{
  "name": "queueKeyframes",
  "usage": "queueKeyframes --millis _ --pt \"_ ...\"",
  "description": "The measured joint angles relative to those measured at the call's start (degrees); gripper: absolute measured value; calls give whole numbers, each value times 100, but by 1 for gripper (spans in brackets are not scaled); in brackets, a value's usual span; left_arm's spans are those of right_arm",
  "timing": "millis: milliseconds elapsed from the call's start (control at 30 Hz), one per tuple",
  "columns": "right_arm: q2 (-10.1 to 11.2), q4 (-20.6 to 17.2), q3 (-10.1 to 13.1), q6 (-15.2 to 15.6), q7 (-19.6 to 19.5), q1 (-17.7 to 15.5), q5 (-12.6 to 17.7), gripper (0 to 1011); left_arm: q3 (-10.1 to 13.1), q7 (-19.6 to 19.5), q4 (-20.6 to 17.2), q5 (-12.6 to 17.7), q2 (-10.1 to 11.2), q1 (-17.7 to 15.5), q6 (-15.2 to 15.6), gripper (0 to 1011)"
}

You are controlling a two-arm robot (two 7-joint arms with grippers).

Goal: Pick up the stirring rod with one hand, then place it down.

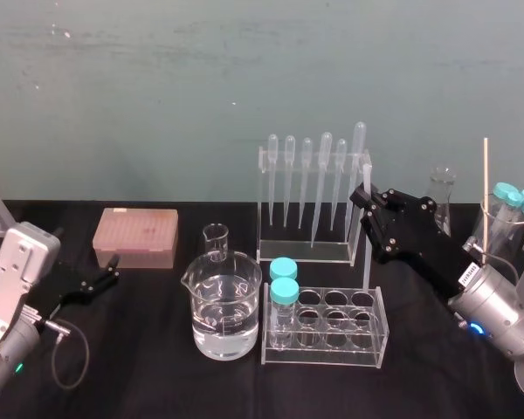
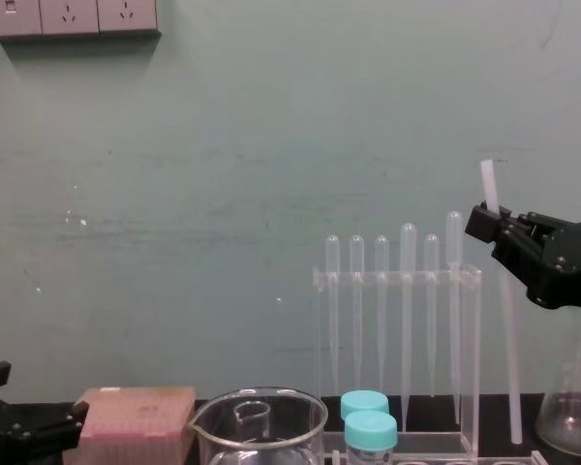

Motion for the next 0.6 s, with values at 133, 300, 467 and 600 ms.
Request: queueKeyframes --millis 133,300,467,600 --pt "0 0 0 0 0 0 0 66 0 0 0 0 0 0 0 1000" --pt "0 0 0 0 0 0 0 66 0 0 0 0 0 0 0 1000" --pt "-3 0 13 17 9 0 -5 66 0 0 0 0 0 0 0 1000" --pt "23 -40 45 110 166 -16 5 66 0 0 0 0 0 0 0 1000"
